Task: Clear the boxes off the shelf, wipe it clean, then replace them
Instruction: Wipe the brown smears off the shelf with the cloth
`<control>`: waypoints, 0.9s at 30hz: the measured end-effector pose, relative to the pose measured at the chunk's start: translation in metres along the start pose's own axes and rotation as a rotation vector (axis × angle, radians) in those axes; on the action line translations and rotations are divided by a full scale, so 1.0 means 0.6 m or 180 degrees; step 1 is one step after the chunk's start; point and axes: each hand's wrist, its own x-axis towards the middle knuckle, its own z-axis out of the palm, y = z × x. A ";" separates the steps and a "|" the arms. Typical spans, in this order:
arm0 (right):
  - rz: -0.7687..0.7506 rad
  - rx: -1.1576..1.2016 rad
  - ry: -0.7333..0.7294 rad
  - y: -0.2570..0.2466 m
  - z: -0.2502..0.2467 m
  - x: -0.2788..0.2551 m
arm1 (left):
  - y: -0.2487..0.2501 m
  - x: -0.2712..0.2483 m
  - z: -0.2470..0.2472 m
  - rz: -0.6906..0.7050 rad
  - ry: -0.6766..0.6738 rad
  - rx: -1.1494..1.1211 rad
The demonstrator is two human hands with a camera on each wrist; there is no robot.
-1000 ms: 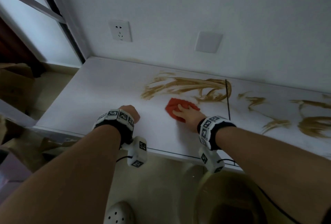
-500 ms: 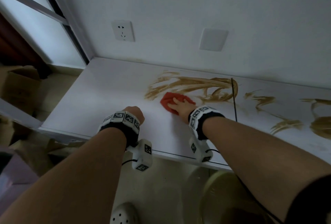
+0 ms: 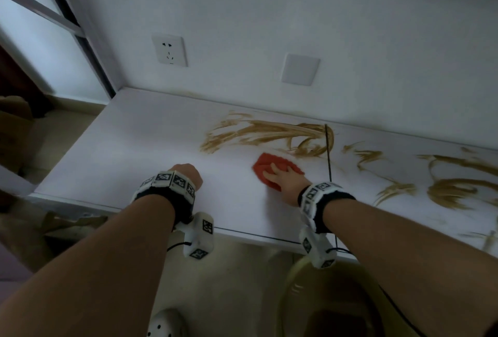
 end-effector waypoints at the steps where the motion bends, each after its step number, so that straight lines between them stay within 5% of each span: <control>1: -0.0145 -0.0079 -0.0007 -0.020 -0.002 0.005 | 0.001 -0.002 -0.001 0.0014 -0.0017 -0.0013; 6: -0.0644 -0.0381 -0.0165 -0.110 -0.023 0.053 | 0.004 0.003 0.004 -0.0207 0.0255 -0.0363; 10: -0.0711 -0.0315 -0.0211 -0.101 -0.038 0.076 | 0.009 0.012 0.001 -0.0286 0.0343 -0.0471; 22: 0.0231 -0.0079 -0.0082 0.009 -0.014 0.032 | 0.012 0.011 -0.006 -0.0092 0.0104 -0.0245; 27: -0.0433 -0.0324 -0.0069 -0.048 0.004 0.006 | 0.010 0.004 -0.004 -0.0120 0.0167 -0.0279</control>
